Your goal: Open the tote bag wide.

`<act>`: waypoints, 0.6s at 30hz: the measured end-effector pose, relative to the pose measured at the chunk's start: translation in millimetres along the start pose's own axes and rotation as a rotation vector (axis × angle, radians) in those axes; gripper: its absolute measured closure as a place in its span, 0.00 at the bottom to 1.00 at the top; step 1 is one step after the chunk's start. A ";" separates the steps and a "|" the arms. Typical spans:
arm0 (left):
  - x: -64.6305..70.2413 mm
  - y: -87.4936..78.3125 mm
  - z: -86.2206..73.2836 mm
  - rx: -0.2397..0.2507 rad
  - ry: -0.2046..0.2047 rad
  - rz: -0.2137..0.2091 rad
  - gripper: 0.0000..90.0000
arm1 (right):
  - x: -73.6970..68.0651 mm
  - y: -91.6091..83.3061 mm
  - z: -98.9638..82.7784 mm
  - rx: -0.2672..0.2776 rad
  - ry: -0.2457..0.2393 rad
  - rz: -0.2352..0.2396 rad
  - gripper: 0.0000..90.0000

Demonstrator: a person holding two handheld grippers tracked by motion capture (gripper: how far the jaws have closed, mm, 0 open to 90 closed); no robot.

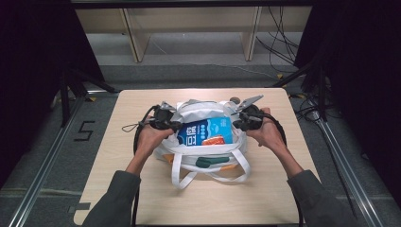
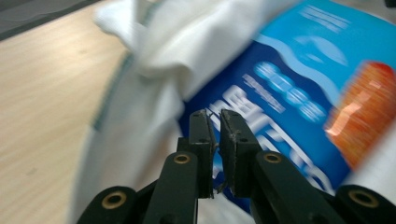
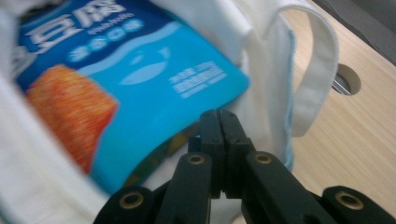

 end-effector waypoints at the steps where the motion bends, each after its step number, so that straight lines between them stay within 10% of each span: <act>1: -2.5 2.6 3.1 0.006 -0.013 0.002 0.92 | 4.9 6.7 2.5 0.004 0.009 -0.009 1.00; 7: -23.0 29.4 -3.4 -0.055 -0.086 0.027 0.98 | 19.9 40.7 -2.8 -0.095 0.021 -0.003 1.00; 9: -33.5 37.9 -11.4 -0.098 -0.105 0.034 0.99 | 30.3 55.7 -14.9 -0.203 0.034 -0.058 1.00; 18: -15.9 6.3 -2.4 -0.003 -0.079 -0.020 0.96 | 22.3 19.5 2.3 -0.058 0.049 0.000 1.00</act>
Point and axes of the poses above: each handheld gripper's, and its own axes: y roughly forward along the jaws, z roughly out of its top, x roughly to its right, the point moved 7 cm from there along y, roughly forward along the jaws, and after that the axes turned 10 degrees about -x, right-handed, at the moved point
